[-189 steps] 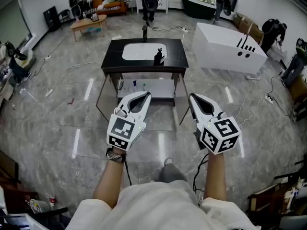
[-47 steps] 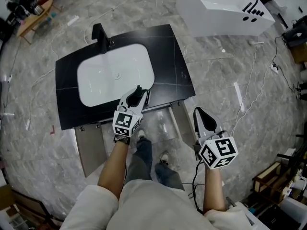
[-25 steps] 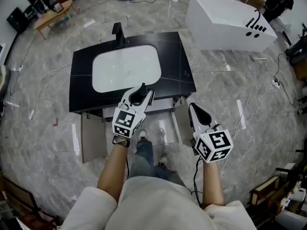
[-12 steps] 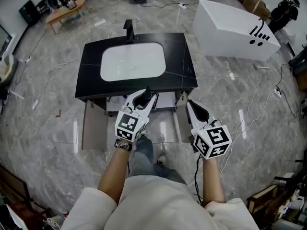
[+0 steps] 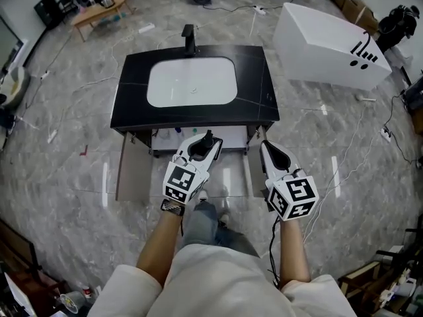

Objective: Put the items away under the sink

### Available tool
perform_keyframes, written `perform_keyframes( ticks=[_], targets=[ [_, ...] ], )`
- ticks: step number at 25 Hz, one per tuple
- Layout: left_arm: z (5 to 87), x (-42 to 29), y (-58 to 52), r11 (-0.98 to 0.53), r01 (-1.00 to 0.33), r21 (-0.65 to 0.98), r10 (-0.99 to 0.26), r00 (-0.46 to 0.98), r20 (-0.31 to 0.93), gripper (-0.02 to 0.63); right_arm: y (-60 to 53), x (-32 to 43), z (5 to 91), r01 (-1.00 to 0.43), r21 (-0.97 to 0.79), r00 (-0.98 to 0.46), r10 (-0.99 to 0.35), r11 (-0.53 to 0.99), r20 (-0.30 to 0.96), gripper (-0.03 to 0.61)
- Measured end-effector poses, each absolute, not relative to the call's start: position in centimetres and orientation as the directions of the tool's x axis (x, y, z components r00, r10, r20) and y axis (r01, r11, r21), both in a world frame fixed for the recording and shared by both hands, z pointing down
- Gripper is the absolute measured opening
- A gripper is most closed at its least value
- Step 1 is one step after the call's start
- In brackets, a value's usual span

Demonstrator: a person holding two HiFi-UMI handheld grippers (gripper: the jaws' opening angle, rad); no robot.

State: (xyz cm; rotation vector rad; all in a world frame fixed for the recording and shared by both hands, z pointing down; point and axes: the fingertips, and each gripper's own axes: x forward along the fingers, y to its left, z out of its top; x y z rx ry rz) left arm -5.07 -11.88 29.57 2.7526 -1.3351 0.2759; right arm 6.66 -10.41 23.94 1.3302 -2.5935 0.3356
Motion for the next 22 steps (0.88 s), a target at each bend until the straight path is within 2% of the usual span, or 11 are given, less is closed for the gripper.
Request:
perform_keyframes(
  ticks=[5,11,22],
  targets=[
    [31.2,-5.9,-11.9,-0.623,-0.782,-0.008,-0.769,0.610,0.192,0.089,-10.8,5.1,25.4,-0.796,-0.057,-0.591,-0.753,0.603,0.288,0.006],
    [35.8,-6.1,-13.1,-0.641,-0.768,-0.010,-0.755,0.627,0.192,0.091,-12.8,5.1,30.1,-0.825,-0.050,-0.552,-0.782,0.563,0.289,0.006],
    [48.5,-5.8,-14.7,-0.672,-0.739,0.045,-0.713,0.663,0.229,0.090,-15.2,4.1,42.5,-0.808,-0.066,-0.574,-0.757,0.585,0.312,0.006]
  ],
)
